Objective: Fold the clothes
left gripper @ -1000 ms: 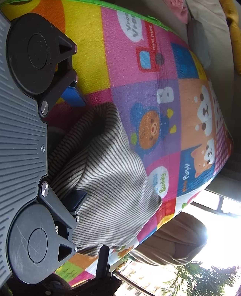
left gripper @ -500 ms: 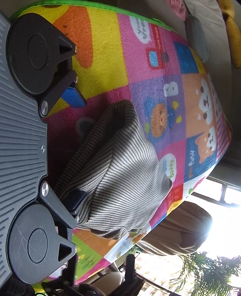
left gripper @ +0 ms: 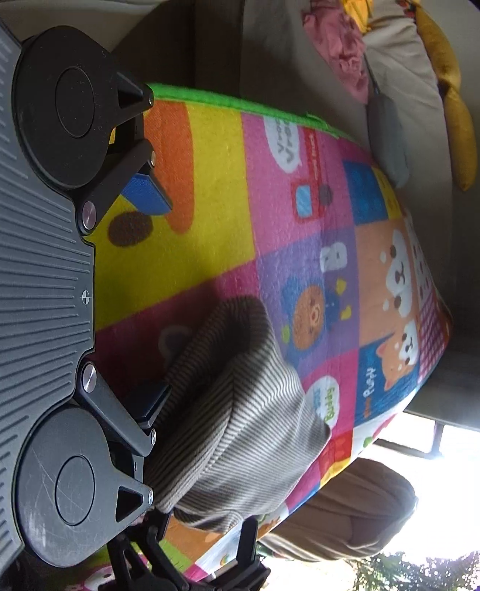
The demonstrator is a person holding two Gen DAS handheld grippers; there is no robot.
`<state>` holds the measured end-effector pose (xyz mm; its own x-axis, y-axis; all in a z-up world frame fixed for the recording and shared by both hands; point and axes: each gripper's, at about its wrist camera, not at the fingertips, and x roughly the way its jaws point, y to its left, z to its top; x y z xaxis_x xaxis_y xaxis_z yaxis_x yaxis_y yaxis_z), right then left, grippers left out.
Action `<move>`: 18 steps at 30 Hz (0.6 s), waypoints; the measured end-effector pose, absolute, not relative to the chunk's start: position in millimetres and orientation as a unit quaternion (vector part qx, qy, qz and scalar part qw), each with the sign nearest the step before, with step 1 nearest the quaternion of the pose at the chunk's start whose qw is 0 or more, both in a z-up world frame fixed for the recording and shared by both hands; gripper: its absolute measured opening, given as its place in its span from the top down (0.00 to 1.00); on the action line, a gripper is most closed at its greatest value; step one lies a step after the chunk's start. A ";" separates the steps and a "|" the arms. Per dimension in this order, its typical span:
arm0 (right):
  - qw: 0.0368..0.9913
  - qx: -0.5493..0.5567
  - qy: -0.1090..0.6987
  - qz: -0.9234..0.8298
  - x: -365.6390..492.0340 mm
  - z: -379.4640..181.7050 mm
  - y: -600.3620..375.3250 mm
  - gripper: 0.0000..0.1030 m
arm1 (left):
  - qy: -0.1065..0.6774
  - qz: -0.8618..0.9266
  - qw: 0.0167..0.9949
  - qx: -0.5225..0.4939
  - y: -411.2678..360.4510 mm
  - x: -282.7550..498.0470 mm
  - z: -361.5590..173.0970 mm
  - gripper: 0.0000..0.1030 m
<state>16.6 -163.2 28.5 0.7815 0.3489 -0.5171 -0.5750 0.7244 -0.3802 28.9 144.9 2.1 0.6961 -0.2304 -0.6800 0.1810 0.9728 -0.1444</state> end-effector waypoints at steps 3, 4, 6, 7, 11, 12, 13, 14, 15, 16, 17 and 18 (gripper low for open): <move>0.909 -0.253 0.180 0.280 0.3 52.1 -162.8 0.00 | 0.374 -0.091 0.922 -0.044 152.6 32.2 2.4 0.04; 0.907 -0.241 0.173 0.299 -5.2 59.3 -160.9 0.00 | 0.374 -0.086 0.922 -0.046 153.8 33.5 3.0 0.04; 0.899 -0.237 0.167 0.329 -14.8 61.8 -150.2 0.00 | 0.371 -0.085 0.924 -0.046 153.2 34.8 4.8 0.04; 0.893 -0.242 0.166 0.342 -19.5 60.1 -142.9 0.00 | 0.371 -0.086 0.924 -0.043 151.7 35.1 5.7 0.04; 0.872 -0.296 0.176 0.349 -24.2 28.2 -114.7 0.10 | 0.369 -0.091 0.925 -0.033 146.0 35.0 9.2 0.04; 0.869 -0.295 0.187 0.350 -20.9 23.5 -111.8 0.14 | 0.368 -0.092 0.925 -0.031 145.1 34.8 9.9 0.04; 0.867 -0.294 0.199 0.351 -17.7 19.0 -109.1 0.15 | 0.368 -0.093 0.925 -0.030 144.2 34.8 10.4 0.04; 0.867 -0.290 0.207 0.350 -15.2 15.9 -107.5 0.15 | 0.369 -0.093 0.924 -0.028 143.3 34.9 10.8 0.04; 0.867 -0.288 0.208 0.349 -14.2 14.5 -106.7 0.15 | 0.369 -0.094 0.924 -0.026 142.6 35.0 11.0 0.04; 0.868 -0.287 0.209 0.347 -13.2 13.5 -106.0 0.15 | 0.369 -0.094 0.924 -0.024 141.9 35.1 11.1 0.04; 0.869 -0.286 0.209 0.345 -12.2 14.3 -106.0 0.17 | 0.370 -0.096 0.924 -0.023 141.3 35.4 11.1 0.04; 0.873 -0.284 0.208 0.337 -10.5 14.8 -107.2 0.22 | 0.371 -0.098 0.923 -0.021 140.6 35.4 11.1 0.04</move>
<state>-10.5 -107.2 14.8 0.6861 0.4701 -0.5552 -0.7069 0.6112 -0.3560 35.4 140.6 11.1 0.7050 -0.1960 -0.6816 0.1651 0.9800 -0.1111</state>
